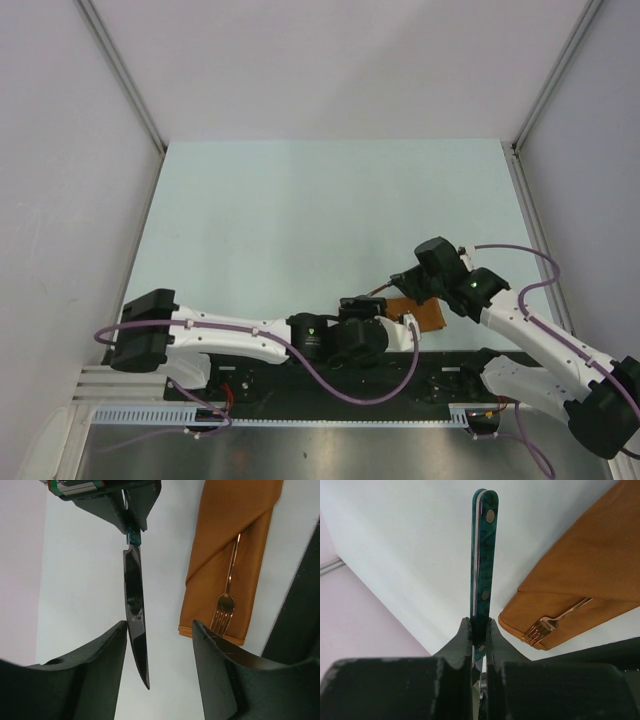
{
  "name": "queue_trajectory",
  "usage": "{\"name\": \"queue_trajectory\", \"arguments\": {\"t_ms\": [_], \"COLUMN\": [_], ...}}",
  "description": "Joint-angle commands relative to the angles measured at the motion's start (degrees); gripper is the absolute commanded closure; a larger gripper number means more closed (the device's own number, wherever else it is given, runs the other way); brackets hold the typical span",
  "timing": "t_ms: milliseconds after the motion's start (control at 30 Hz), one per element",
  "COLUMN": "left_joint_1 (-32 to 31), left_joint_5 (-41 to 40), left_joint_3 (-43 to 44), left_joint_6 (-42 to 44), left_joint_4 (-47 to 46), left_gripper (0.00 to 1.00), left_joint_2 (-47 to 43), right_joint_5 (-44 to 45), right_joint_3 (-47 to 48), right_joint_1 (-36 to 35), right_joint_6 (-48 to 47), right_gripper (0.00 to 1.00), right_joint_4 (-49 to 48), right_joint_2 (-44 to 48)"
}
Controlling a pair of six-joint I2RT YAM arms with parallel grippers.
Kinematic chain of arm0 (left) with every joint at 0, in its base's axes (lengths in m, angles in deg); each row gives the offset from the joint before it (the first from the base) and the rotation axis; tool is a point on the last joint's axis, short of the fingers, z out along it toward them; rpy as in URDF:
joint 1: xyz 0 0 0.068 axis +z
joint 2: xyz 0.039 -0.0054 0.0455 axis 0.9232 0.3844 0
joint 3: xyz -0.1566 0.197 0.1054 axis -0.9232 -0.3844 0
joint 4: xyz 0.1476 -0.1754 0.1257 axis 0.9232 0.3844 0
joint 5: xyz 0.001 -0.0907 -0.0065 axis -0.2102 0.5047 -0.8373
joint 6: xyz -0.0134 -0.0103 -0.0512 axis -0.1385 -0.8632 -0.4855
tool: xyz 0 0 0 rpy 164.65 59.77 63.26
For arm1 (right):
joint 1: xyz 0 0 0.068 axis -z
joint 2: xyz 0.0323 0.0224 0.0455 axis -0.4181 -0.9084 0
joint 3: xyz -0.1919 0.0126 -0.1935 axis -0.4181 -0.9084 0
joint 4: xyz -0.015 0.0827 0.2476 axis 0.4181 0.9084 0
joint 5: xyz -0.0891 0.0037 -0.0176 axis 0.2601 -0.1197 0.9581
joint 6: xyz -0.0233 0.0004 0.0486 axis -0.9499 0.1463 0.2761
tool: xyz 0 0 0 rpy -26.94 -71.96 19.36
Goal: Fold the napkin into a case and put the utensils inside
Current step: Pass from the left arm to the right, then pass from the right arm to the left
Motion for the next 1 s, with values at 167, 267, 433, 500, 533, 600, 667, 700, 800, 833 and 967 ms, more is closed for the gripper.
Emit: {"name": "queue_trajectory", "arguments": {"t_ms": [167, 267, 433, 500, 533, 600, 667, 700, 800, 833, 967], "left_joint_1": [0.56, 0.91, 1.70, 1.79, 1.79, 1.79, 1.79, 1.79, 1.79, 1.79, 3.54], "left_joint_5": [-9.04, -9.56, -11.15, -11.67, -12.46, -13.34, -14.40, -14.40, -12.91, -12.47, -4.51], "left_joint_3": [-0.32, -1.11, -2.07, -2.42, -2.43, -3.30, -3.83, -4.35, -4.71, -4.80, -2.96], "left_joint_6": [6.12, 7.88, 10.08, 11.83, 12.19, 13.59, 14.56, 15.26, 14.14, 13.52, 3.80], "left_joint_4": [-6.68, -7.99, -10.10, -10.54, -11.24, -13.43, -14.58, -16.42, -16.53, -16.26, -9.07], "left_gripper": [0.42, 0.43, 0.44, 0.55, 0.62, 0.77, 0.88, 0.90, 1.00, 1.00, 1.00], "left_joint_2": [1.51, 2.31, 3.45, 4.15, 4.50, 4.42, 3.98, 3.80, 2.22, 1.61, -1.64], "right_joint_5": [-0.38, -0.12, -0.29, -0.56, -0.73, -0.82, -0.82, -0.82, -0.99, -1.00, 0.14], "right_joint_3": [2.62, 2.80, 2.36, 2.01, 2.01, 2.27, 2.18, 2.18, 2.36, 2.36, 1.66], "right_joint_1": [-0.34, -0.86, -1.48, -1.66, -1.57, -1.57, -1.57, -1.57, -1.39, -1.22, -0.87], "right_joint_6": [0.76, 1.12, 1.55, 1.73, 1.91, 1.91, 2.08, 2.26, 1.73, 1.47, -1.68], "right_gripper": [1.00, 1.00, 1.00, 1.00, 1.00, 1.00, 1.00, 1.00, 0.93, 0.85, 0.69], "right_joint_4": [0.76, 0.76, 0.23, 0.06, 0.14, 0.32, 0.41, 0.58, 0.50, 0.58, -0.99], "right_joint_2": [0.60, 0.60, 0.60, 0.60, 0.60, 0.77, 1.04, 1.04, 0.86, 0.86, 2.61]}}
